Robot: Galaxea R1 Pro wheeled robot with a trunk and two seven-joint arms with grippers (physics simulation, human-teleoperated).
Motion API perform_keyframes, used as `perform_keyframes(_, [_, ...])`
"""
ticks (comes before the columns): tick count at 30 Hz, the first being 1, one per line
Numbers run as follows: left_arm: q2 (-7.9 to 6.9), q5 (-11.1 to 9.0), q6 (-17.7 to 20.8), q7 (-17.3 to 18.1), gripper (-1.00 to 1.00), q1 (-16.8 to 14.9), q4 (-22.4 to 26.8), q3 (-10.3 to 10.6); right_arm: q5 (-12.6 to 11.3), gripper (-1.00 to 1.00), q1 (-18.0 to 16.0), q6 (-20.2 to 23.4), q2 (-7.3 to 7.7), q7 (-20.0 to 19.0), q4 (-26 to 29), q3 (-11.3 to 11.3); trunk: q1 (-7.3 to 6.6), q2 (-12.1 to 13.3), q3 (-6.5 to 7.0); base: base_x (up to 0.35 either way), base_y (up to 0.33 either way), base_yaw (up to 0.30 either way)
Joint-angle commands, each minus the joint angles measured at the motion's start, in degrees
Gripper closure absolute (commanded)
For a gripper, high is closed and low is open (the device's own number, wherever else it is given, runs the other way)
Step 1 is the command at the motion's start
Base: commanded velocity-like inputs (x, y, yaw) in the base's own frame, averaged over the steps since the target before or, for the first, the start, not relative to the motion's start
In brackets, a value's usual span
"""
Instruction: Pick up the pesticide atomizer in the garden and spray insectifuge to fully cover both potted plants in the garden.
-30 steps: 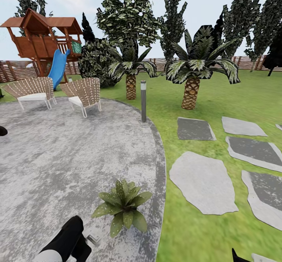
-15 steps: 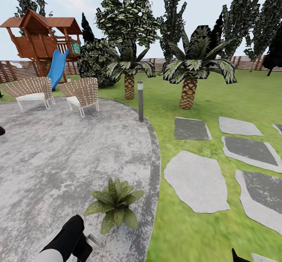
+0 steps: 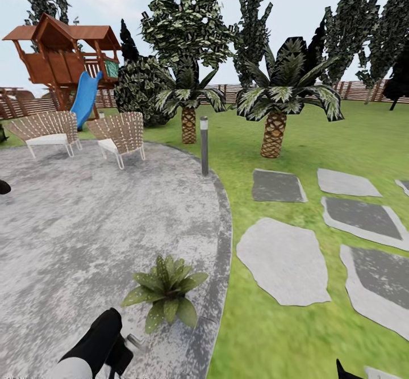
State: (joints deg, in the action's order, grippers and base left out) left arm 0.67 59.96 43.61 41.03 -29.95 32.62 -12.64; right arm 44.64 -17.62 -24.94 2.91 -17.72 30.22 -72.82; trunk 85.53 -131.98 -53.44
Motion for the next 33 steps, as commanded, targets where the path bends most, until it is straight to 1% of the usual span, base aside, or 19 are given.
perform_keyframes(1, [0.21,0.6,0.2,0.7,1.0,-0.2,0.6,-0.4,0.3,-1.0,-0.1,-0.3,-0.01,-0.5,0.0,-0.5,-0.01,0.0,-0.06,0.001,0.0,0.225])
perform_keyframes(2, [0.48,0.6,0.5,2.8,1.0,-0.9,2.1,-0.2,0.3,-1.0,-0.1,-0.3,-0.01,-0.5,-0.1,-0.5,-0.01,0.0,-0.06,0.0,0.0,0.267])
perform_keyframes(4, [0.14,1.0,0.6,7.3,1.0,-3.1,2.7,0.1,0.4,-1.0,-0.1,-0.3,-0.01,-0.5,-0.1,-0.5,-0.01,0.0,-0.06,0.0,0.0,0.176])
perform_keyframes(5, [-0.19,1.5,0.6,11.5,1.0,-5.2,2.9,0.4,0.4,-1.0,-0.1,-0.3,-0.01,-0.5,-0.1,-0.5,-0.01,0.0,-0.06,0.0,0.0,0.057])
perform_keyframes(6, [-0.39,3.0,0.6,15.5,1.0,-7.7,3.0,0.5,0.4,-1.0,-0.1,-0.3,-0.01,-0.5,-0.1,-0.5,-0.01,0.0,-0.06,0.0,0.0,0.019])
perform_keyframes(7, [-0.41,4.2,0.6,16.6,1.0,-8.7,3.0,0.6,0.4,-1.0,-0.1,-0.3,-0.01,-0.5,-0.1,-0.5,-0.01,0.0,-0.06,0.0,0.0,0.012])
perform_keyframes(8, [-0.36,6.7,0.7,18.0,1.0,-10.2,3.1,0.5,0.4,-1.0,-0.1,-0.3,-0.01,-0.5,-0.2,-0.5,-0.01,0.0,-0.06,0.0,0.0,0.006])
perform_keyframes(10, [-0.11,10.4,0.9,20.4,1.0,-12.5,3.0,0.5,0.4,-1.0,-0.1,-0.3,-0.01,-0.5,-0.2,-0.5,-0.01,0.0,-0.06,0.0,0.0,0.003])
perform_keyframes(12, [0.12,15.4,1.9,26.5,1.0,-15.4,3.0,0.5,0.4,-1.0,-0.1,-0.3,-0.01,-0.5,-0.2,-0.5,-0.01,0.0,-0.06,0.0,0.0,0.001])
perform_keyframes(13, [0.18,18.0,2.2,30.7,1.0,-16.9,3.0,0.6,0.4,-1.0,-0.1,-0.3,-0.01,-0.5,-0.2,-0.5,-0.01,0.0,-0.06,0.0,0.0,0.0])
perform_keyframes(16, [0.39,21.5,2.5,34.5,1.0,-19.3,3.1,0.5,0.4,-1.0,-0.1,-0.3,-0.01,-0.5,-0.1,-0.5,-0.01,0.0,-0.06,0.0,0.0,0.0])
perform_keyframes(18, [0.52,22.7,2.5,35.2,1.0,-20.5,3.1,0.5,0.4,-1.0,-0.1,-0.3,-0.01,-0.5,-0.1,-0.5,-0.01,0.0,-0.06,0.0,0.0,0.0])
perform_keyframes(19, [0.57,22.9,2.5,35.4,1.0,-21.0,3.1,0.5,0.4,-1.0,-0.1,-0.3,-0.01,-0.5,0.0,-0.5,-0.01,0.0,-0.06,0.0,0.0,0.0])
perform_keyframes(24, [1.19,23.2,2.5,35.8,1.0,-22.5,2.6,0.7,0.4,-1.0,-0.1,-0.3,-0.01,-0.5,0.0,-0.5,-0.01,0.0,-0.06,0.0,0.0,0.0])
perform_keyframes(25, [1.4,23.2,2.5,35.9,1.0,-22.6,2.5,1.1,0.4,-1.0,-0.1,-0.3,-0.01,-0.5,0.0,-0.5,-0.01,0.0,-0.06,0.0,0.0,0.0])
perform_keyframes(28, [1.75,23.1,2.5,36.0,1.0,-22.5,2.2,4.2,0.4,-1.0,-0.1,-0.3,-0.01,-0.5,0.0,-0.5,-0.01,0.0,-0.06,0.0,0.0,0.0])
perform_keyframes(30, [1.85,23.0,2.5,36.3,1.0,-22.4,2.1,5.0,0.4,-1.0,-0.1,-0.3,-0.01,-0.5,0.0,-0.5,-0.01,0.0,-0.06,0.0,0.0,0.0])
perform_keyframes(31, [1.86,23.0,2.5,36.8,1.0,-22.4,2.1,5.2,0.4,-1.0,-0.1,-0.3,-0.01,-0.5,0.0,-0.5,-0.01,0.0,-0.06,0.0,0.0,0.0])
perform_keyframes(33, [1.84,23.2,2.5,40.0,1.0,-22.4,2.1,5.6,0.4,-1.0,-0.1,-0.3,-0.01,-0.5,0.0,-0.5,-0.01,0.0,-0.06,0.007,-0.098,0.0])
